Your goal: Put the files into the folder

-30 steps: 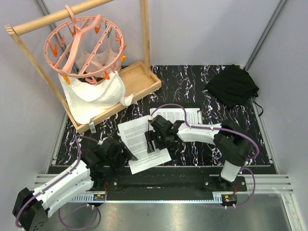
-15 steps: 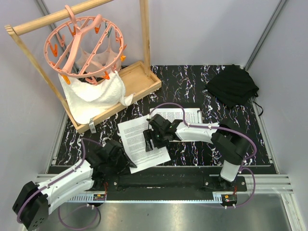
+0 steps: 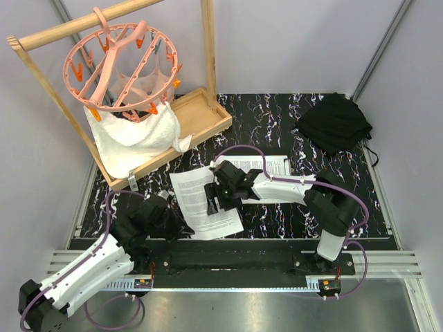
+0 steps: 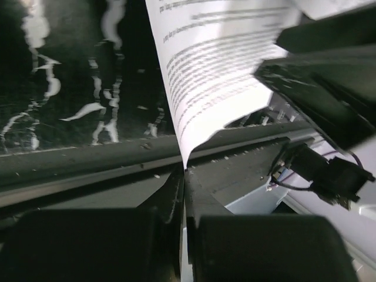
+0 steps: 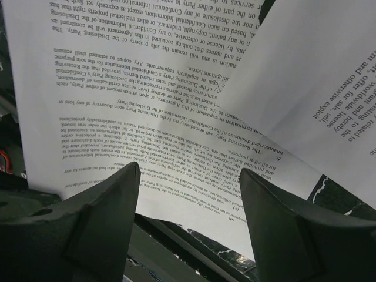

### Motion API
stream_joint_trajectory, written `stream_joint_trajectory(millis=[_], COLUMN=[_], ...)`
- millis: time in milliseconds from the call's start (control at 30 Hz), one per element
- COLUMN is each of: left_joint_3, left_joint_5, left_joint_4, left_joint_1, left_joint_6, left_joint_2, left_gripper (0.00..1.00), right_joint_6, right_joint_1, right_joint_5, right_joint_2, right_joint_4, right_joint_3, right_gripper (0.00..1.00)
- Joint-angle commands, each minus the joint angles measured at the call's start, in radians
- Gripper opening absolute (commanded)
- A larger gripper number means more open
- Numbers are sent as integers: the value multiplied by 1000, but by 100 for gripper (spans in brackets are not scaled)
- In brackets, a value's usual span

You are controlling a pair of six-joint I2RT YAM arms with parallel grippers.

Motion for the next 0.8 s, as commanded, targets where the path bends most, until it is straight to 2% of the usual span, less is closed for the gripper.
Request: stream_joint_trajectory(millis=[0, 100, 167, 200, 233, 300, 400, 533, 633, 667, 733, 767], left_joint_3=[162, 280, 349, 433, 479, 623, 798, 966, 1027, 1045, 1076, 1072], left_joint_5=[-92, -175, -198, -214, -217, -191, -128, -90, -48, -51, -34, 1], left_joint_4=[-49, -132, -181, -207, -260, -314, -449, -647, -663, -664, -660, -654], left_joint_1=[-3, -2, -3, -3, -3, -3, -3, -3, -3, -3, -3, -3], left_joint_6=[155, 325, 419, 506, 554, 699, 871, 1007, 1050, 1050, 1051, 1056], left_joint_2=[-13, 0, 17, 28, 63, 107, 218, 383, 408, 416, 434, 437], left_gripper=[0, 0, 0, 0, 0, 0, 0, 0, 0, 0, 0, 0], right_joint_6=[-12, -67, -163, -201, -239, -378, -598, -799, -961, -1033, -1074, -1092], right_joint_1=[-35, -87, -130, -143, -171, -191, -216, -216, -216, -216, -229, -243], right_joint_5=[-41, -72, -89, -89, -88, -115, -189, -221, -227, -171, -86, -89], right_joint_2=[-49, -121, -174, -192, -211, -222, -236, -251, -271, -279, -307, -319], right_joint_4=[14, -14, -52, -66, -81, -123, -124, -137, -133, -133, -132, -130], right_joint_3=[47, 50, 73, 86, 122, 174, 251, 385, 423, 422, 408, 403], right_gripper=[78, 81, 86, 93, 95, 99, 100, 100, 100, 100, 100, 100])
